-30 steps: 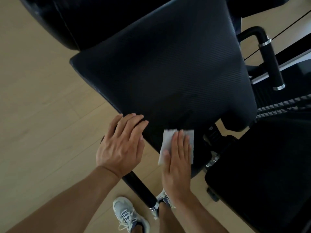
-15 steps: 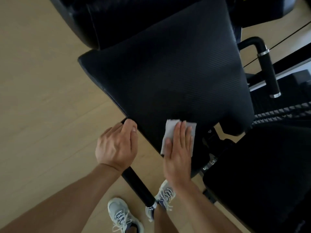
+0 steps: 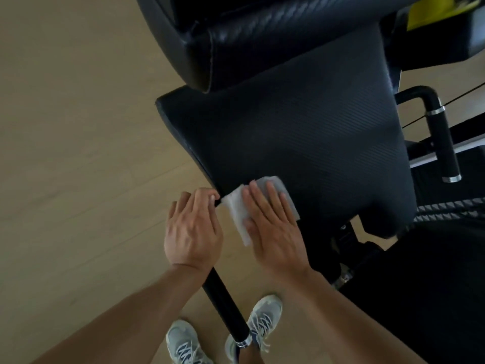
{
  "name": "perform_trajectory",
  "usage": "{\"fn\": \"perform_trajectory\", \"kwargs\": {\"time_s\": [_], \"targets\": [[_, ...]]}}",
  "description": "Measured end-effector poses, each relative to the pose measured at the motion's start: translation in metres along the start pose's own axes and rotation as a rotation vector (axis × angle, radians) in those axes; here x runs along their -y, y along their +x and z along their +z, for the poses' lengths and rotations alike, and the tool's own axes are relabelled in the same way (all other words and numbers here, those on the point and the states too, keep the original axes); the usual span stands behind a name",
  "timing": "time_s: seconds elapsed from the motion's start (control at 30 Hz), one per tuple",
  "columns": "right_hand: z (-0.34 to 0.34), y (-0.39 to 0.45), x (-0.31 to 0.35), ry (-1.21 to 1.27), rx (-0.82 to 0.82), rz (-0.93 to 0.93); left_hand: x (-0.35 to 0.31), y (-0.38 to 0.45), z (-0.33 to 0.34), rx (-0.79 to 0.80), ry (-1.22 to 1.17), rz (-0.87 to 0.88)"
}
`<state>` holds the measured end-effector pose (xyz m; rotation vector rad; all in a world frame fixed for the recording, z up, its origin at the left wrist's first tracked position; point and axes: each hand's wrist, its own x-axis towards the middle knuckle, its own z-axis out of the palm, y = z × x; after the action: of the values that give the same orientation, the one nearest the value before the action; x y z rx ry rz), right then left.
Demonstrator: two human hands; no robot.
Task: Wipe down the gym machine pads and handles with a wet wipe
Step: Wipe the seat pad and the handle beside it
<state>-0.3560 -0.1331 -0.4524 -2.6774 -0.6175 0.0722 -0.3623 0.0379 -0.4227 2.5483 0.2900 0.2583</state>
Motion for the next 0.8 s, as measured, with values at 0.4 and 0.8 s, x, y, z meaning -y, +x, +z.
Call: {"fn": "perform_trajectory", "kwargs": {"time_s": [0.4, 0.8], "targets": [[-0.03, 0.153, 0.052, -0.025, -0.015, -0.215, 0.003, -0.002, 0.001, -0.054, -0.021, 0.07], [-0.052, 0.137, -0.007, 0.035, -0.075, 0.279, 0.003, -0.003, 0.0, -0.045, -0.048, 0.022]]}}
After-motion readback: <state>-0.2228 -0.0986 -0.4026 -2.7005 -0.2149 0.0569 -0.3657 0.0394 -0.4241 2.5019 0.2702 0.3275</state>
